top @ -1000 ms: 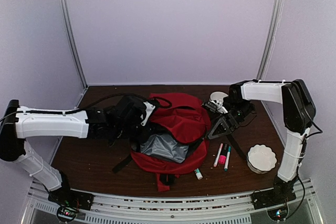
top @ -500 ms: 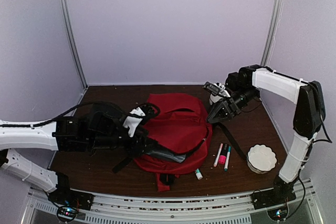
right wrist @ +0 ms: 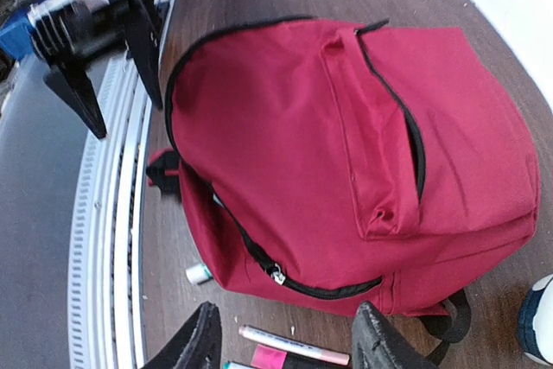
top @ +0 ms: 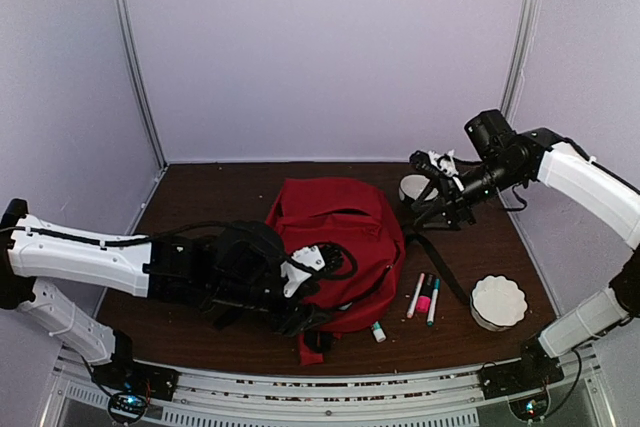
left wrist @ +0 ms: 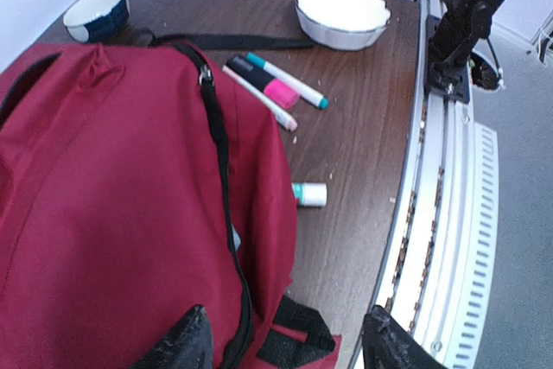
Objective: Pack the student bag
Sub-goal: Grab the largest pocket of the student bag.
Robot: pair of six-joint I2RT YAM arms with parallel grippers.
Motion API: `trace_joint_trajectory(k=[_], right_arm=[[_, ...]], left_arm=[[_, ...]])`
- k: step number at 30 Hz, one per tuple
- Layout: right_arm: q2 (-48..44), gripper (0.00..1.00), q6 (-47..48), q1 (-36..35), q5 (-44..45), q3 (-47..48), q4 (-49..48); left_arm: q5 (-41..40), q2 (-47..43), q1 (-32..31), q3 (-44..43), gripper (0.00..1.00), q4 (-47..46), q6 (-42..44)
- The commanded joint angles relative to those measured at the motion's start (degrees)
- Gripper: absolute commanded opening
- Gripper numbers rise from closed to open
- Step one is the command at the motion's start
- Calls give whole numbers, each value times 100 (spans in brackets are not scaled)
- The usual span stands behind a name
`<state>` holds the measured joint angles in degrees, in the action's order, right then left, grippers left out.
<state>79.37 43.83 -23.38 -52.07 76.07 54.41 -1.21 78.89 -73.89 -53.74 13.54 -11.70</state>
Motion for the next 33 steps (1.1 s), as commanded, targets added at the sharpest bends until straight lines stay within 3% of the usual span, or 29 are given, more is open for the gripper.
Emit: trace_joint_trajectory(k=[1,5,7,16,20,23,33], right_arm=[[249,51,1026,-131,621,-453,293],[435,48,739,-124,641,-675,-96],[491,47,584,-110,584,-712,-222],[187,46,303,75,579,-1047,-587],[324,45,301,275,426,-1027,-512],[406,45,323,418,292,-975,-417],[559,45,343,577,100,-914,-334]], left_arm=[[-31,348,14,-427,61,-1061,208],[167,1024,100,-738,57,-1833,389],[314,1497,229,-1191,45,-1746,315],[501,2627,736,-2117,22,-1309,-85],[706,2912,871,-2272,26,-1189,41],[834,3086,868,-2345,37,-1167,144],[1039,3401,859,-2517,41,-1086,358]])
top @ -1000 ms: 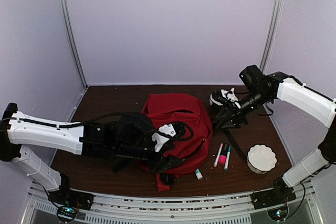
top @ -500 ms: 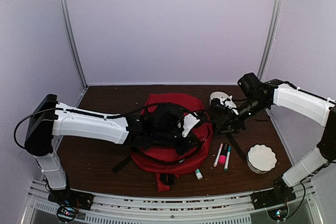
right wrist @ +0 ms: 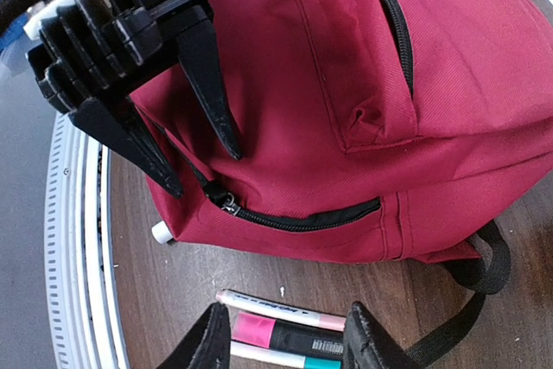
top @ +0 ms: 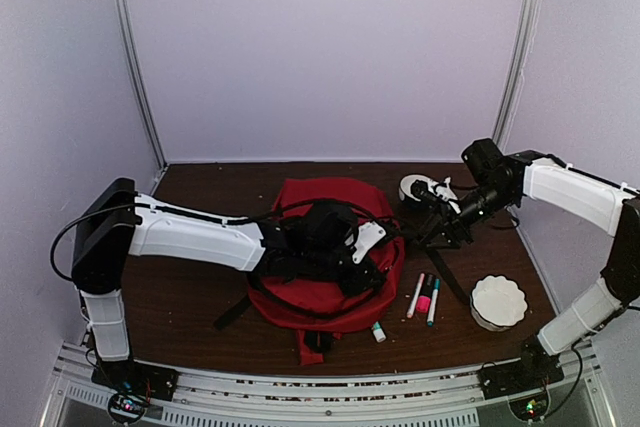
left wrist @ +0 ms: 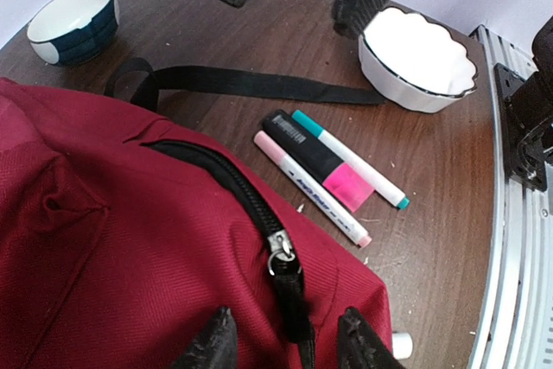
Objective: Pack the student bag
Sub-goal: Grab the largest pocket of the student bag.
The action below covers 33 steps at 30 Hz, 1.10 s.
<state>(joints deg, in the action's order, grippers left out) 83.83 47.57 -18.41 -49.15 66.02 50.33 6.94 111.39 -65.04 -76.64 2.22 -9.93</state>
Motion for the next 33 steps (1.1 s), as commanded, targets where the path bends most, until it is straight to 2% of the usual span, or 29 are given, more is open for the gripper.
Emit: trace_joint_trajectory(k=[1,8,14,16,19,21,22,25,33], right_arm=[[134,45,-22,89,-213,104,95],[194,45,-11,127,-294,148,155],[234,45,-12,162,-340,181,193],[254,45,-19,176,-350,191,205],[265,45,-11,188,-367,201,229],[273,45,-4,198,-384,201,238],[276,45,-3,198,-391,217,248],[299,46,13,206,-422,233,282],[336,46,42,207,-470,279,344]], left_arm=[[201,193,-27,-273,39,97,213],[139,450,-27,-604,22,380,362],[98,576,-36,-774,16,553,477],[149,610,-44,-835,8,639,520],[245,596,-84,-869,4,785,557],[93,542,-127,-842,4,893,563],[5,515,-145,-836,8,939,556],[-250,465,-191,-808,28,1112,476],[-808,610,-211,-879,30,1265,457]])
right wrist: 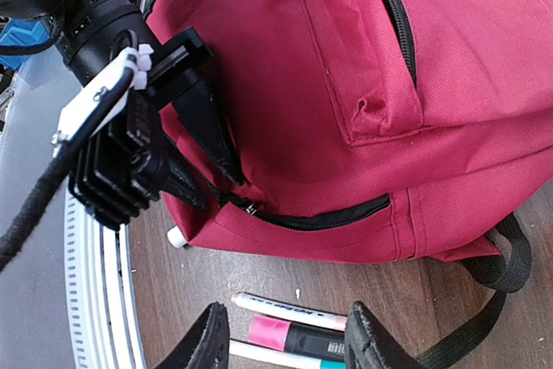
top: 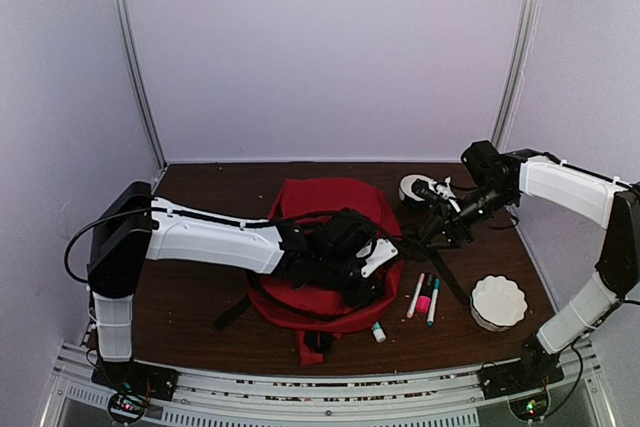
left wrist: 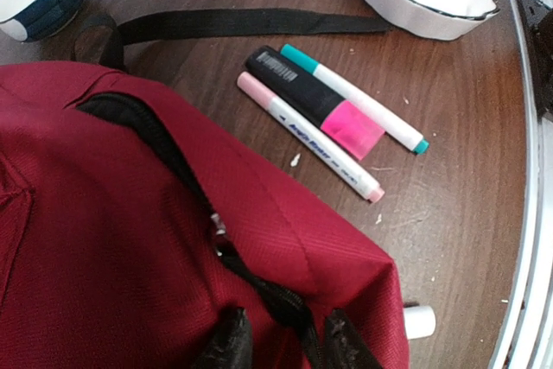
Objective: Pack the student bag
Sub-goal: Grab the largest pocket of the student bag.
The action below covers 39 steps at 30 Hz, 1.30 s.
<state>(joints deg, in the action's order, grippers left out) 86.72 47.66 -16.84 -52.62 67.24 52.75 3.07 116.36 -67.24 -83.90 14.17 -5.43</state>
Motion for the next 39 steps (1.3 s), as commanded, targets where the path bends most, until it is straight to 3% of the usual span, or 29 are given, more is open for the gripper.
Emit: trace_joint_trajectory(k=[1,11,22,31,39], right_arm=[[59,46,33,50,-132,164,109],[71,46,50,49,-195,192,168],[82,45,172,58,-265,187,274],[-263,37,212,50,-245,200,84],[-811,39,631,-352,302,-260,-276]], left_arm=[[-465,145,9,-192,29,70,11],[-326,399,8,-562,27,-28,53],[-442,115,9,-413,0,65,101],[-1035,-969,8,223,0,323,100],[-1125,-1543,9,790,0,74,-22]])
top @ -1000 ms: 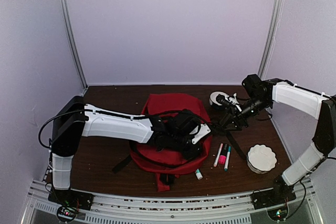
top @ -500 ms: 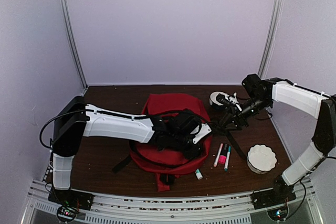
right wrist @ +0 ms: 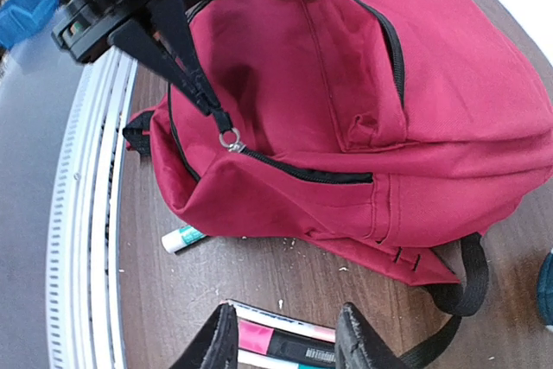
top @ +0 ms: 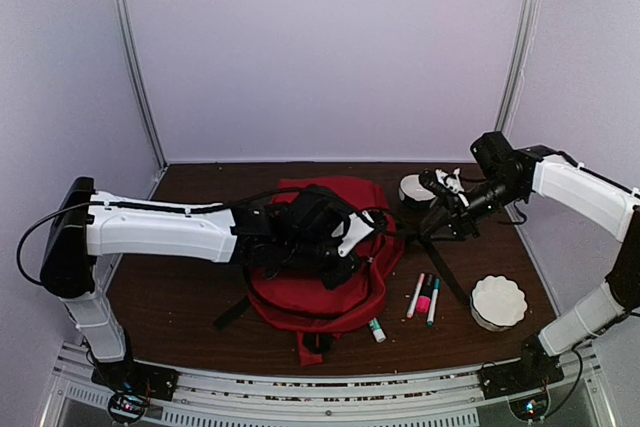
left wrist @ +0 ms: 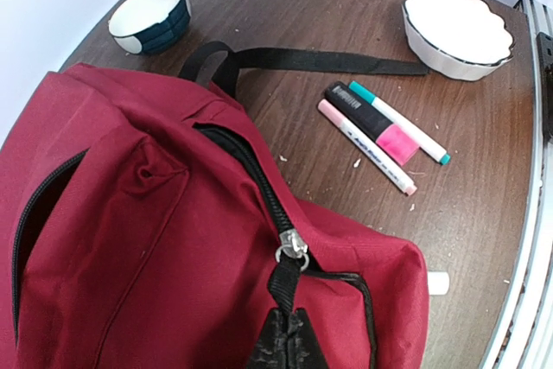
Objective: Pack the student bag
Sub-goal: Grab the largest pocket of the student bag, then hold the largest pocket of the student bag.
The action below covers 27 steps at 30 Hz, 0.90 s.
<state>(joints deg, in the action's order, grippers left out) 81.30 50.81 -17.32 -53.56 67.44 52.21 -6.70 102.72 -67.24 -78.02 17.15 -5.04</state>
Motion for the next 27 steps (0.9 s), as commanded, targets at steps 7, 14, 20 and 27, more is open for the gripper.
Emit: trace_joint_trajectory(k=[7,14,20,27], right_arm=[[-137,50,522,-1048,981,-684,-1429],[645,54,913,-1521,1175,-221,-1771],[886,57,973,-1859,1490,-183,-2006],[838,56,824,-2001,1674,-206,-2355]], left_arm=[[-215,-355,1,429,0,-523,-167],[-368,-665,-17,837,0,-928,-282],[-341,-700,-19,920,0,-1103,-354],[-206,-713,-26,944,0,-1188,-384]])
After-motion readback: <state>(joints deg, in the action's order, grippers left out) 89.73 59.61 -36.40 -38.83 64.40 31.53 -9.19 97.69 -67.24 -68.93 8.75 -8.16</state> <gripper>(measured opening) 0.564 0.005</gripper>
